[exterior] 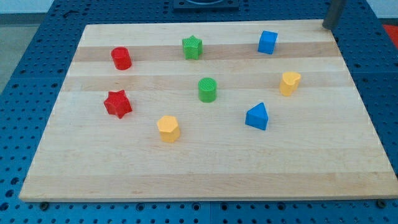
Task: Move the blue cube to the top center
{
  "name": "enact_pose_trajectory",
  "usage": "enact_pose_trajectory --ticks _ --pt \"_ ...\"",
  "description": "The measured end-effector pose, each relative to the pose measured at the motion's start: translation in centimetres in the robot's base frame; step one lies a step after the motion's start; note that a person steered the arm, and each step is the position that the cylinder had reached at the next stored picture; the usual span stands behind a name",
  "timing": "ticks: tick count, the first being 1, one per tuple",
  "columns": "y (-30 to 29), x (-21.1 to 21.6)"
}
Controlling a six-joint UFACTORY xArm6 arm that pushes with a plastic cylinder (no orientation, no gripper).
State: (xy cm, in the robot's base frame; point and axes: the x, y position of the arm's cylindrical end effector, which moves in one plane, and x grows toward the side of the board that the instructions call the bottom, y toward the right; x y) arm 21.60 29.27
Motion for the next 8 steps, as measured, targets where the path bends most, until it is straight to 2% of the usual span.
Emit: enact_pose_trajectory --ticks 3,6,8 --pt "-4.6 1.3" --pt "-10.2 7.6" --pt "-15.0 6.7"
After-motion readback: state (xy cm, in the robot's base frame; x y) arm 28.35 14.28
